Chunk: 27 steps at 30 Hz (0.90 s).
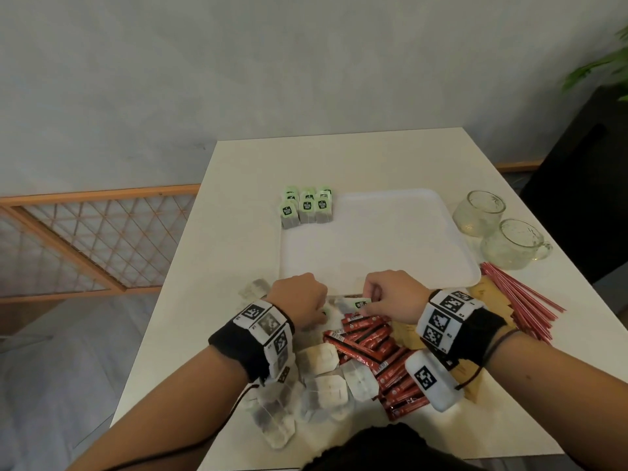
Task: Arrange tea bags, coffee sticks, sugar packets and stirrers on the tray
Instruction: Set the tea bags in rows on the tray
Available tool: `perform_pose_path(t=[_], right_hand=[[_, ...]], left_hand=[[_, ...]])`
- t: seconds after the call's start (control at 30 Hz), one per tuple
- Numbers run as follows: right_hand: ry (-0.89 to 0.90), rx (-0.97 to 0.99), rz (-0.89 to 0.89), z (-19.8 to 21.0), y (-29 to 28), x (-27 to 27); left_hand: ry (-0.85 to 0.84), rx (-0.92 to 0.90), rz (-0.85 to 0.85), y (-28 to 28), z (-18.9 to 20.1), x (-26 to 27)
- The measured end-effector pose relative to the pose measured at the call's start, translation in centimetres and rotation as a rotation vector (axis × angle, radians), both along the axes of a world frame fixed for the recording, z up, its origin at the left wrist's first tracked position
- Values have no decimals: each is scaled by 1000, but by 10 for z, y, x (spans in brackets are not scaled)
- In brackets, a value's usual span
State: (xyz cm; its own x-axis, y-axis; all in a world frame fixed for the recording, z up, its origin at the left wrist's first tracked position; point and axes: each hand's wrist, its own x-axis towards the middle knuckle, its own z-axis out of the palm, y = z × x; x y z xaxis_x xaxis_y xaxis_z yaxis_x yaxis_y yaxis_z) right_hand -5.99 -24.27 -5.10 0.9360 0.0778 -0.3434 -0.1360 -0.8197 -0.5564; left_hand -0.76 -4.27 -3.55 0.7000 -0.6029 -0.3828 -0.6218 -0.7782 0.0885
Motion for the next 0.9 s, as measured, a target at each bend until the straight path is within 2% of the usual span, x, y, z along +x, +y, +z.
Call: perform_pose_path(t=[0.17, 0.27, 0.5, 0.6, 0.7, 0.9], right_hand=[[-105, 107, -28, 17, -4, 19], [-179, 211, -108, 26, -4, 38], [-287, 304, -190, 29, 5, 103], [-236, 235, -119, 21, 12, 131], [-168, 101, -21, 16, 20, 153], [-198, -36, -61, 6, 22, 198]], left_hand=[[173, -322, 214, 18, 13, 30], [153, -525, 347, 27, 22, 52], [58, -793, 657, 38, 19, 104], [31, -875, 734, 41, 17, 119], [-9, -915, 734, 42, 12, 132], [4, -970, 784, 43, -3, 148]])
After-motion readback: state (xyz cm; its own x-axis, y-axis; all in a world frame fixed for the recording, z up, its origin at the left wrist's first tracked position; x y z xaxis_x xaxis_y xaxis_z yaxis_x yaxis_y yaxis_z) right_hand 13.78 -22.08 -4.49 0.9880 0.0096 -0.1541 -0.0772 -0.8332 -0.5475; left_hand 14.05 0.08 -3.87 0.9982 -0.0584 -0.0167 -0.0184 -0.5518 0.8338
